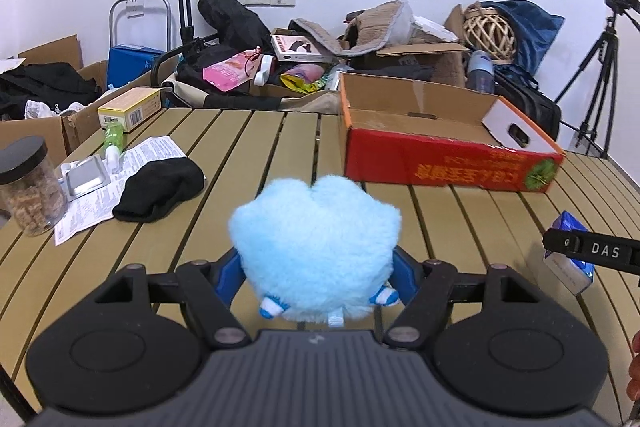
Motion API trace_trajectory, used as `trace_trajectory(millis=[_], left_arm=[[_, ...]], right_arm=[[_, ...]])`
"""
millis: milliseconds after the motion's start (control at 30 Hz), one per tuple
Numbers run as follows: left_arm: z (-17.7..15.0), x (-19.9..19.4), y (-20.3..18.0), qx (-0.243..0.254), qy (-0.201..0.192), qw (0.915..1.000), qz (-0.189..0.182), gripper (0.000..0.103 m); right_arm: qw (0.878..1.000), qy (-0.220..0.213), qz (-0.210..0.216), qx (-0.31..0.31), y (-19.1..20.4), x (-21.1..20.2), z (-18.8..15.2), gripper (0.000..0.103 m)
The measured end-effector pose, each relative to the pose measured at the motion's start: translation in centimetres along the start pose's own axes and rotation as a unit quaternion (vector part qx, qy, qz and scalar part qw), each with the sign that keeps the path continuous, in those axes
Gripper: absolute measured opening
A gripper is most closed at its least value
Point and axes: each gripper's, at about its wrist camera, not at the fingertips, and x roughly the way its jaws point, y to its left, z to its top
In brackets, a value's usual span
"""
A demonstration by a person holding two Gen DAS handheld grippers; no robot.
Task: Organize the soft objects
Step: 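Grasp the blue tissue pack with the right tool while the left tool holds the plush, then carry the blue plush and tissue pack down toward the black bin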
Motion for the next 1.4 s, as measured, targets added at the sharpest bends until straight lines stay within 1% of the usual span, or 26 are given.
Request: trace_trajectory(millis=[200, 467, 800, 967, 1100, 1267, 1400], left_arm=[[-2.1, -4.2, -0.9, 0.013, -0.001, 0.9999, -0.01, 0.073], [-6.1, -9.6, -1.6, 0.025, 0.001, 0.9995, -0.021, 0.073], [-11.1, -13.9, -2.2, 0.053, 0.025, 0.9979, -0.026, 0.073], [-13.8, -15.1, -2.4, 0.066, 0.041, 0.9965, -0.029, 0.073], [-16.0, -15.4, -2.5, 0.076, 0.06, 0.9949, -0.032, 0.073], [-18.7, -15.0, -2.8, 0.082, 0.087, 0.9923, -0.032, 0.073], [-20.6, -14.1, -2.8, 0.087, 0.109, 0.9898, -0.028, 0.073]], right_arm=[[1.0, -0.019, 0.023, -0.008, -0.3, -6.0, -2.2, 0.073], [0.998, -0.038, 0.047, -0.026, -0.8, -13.5, -6.4, 0.073], [0.996, -0.042, 0.067, -0.046, -1.7, -20.3, -12.1, 0.073], [0.996, -0.03, 0.071, -0.048, -2.6, -22.2, -15.3, 0.073], [0.996, -0.014, 0.068, -0.048, -3.5, -22.9, -17.9, 0.073], [0.997, 0.017, 0.061, -0.044, -4.6, -22.4, -20.8, 0.073], [0.997, 0.043, 0.053, -0.039, -5.4, -21.3, -22.7, 0.073]])
